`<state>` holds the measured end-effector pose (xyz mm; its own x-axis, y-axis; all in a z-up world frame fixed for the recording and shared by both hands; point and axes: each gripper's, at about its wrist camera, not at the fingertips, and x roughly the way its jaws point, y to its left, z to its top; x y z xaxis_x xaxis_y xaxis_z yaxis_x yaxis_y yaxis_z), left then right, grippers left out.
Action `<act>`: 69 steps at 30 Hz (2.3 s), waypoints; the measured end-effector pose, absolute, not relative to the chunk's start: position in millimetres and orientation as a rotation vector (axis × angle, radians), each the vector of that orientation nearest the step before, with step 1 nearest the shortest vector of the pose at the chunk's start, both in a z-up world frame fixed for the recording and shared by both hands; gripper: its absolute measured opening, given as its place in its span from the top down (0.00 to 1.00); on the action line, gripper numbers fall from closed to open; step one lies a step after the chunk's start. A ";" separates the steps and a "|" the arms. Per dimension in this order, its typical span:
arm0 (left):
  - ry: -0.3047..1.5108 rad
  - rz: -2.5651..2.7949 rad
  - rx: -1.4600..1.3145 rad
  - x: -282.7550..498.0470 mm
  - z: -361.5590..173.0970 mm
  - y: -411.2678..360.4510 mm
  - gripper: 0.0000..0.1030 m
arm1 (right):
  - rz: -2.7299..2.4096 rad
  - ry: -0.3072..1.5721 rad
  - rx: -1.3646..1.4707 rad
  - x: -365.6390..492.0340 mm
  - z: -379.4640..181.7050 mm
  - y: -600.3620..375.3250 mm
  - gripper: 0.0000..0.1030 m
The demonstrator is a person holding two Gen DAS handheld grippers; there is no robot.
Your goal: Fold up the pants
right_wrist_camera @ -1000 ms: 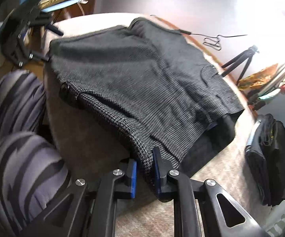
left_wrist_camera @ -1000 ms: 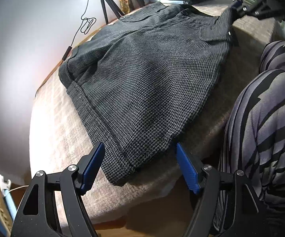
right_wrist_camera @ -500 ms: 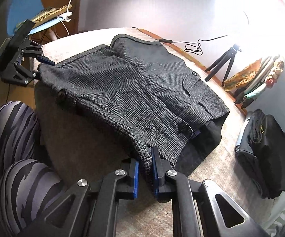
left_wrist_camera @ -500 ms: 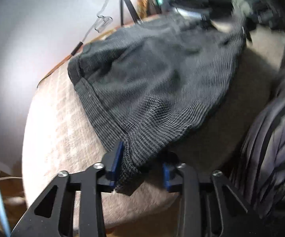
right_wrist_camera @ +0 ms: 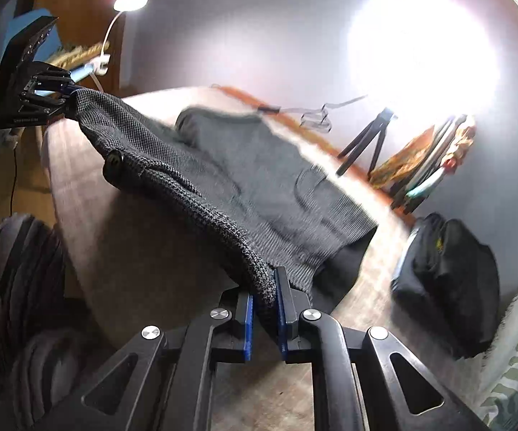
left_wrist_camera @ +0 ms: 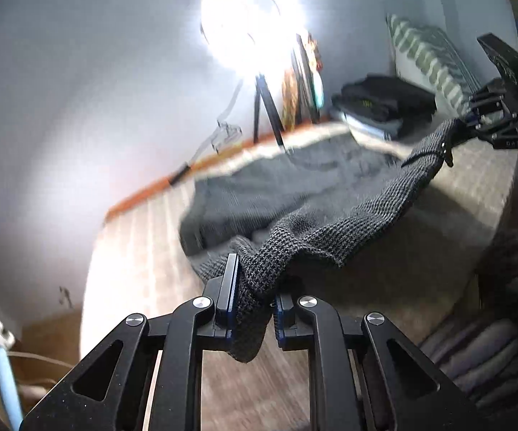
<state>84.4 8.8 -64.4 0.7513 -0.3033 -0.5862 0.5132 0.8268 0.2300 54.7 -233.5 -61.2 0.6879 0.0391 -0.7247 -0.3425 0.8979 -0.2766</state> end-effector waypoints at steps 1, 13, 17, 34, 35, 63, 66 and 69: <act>0.540 -0.462 0.380 89.4 -53.4 9.5 0.87 | 0.211 0.770 -0.412 57.7 -52.3 -234.6 0.93; 0.456 -0.453 0.414 158.4 -3.5 -2.9 0.87 | 0.163 0.678 -0.399 118.7 1.0 -261.5 0.93; 0.465 -0.445 0.439 204.0 1.6 -13.4 0.87 | 0.131 0.693 -0.400 158.9 -0.2 -274.4 0.93; 0.703 -0.426 0.438 370.5 -83.1 -53.1 0.87 | 0.017 0.876 -0.295 318.7 -99.6 -339.2 0.93; 0.727 -0.422 0.441 375.7 -91.7 -52.9 0.87 | 0.020 0.891 -0.291 325.7 -108.0 -340.7 0.93; 0.905 -0.214 0.189 391.9 -116.2 25.9 0.41 | -0.122 1.011 -0.161 350.8 -143.3 -371.8 0.30; 0.935 -0.233 0.068 366.9 -115.4 49.3 0.39 | -0.111 0.983 -0.049 317.1 -128.8 -382.1 0.21; 0.954 -0.261 -0.012 339.5 -118.4 63.6 0.35 | -0.109 0.984 0.061 276.7 -123.7 -389.4 0.17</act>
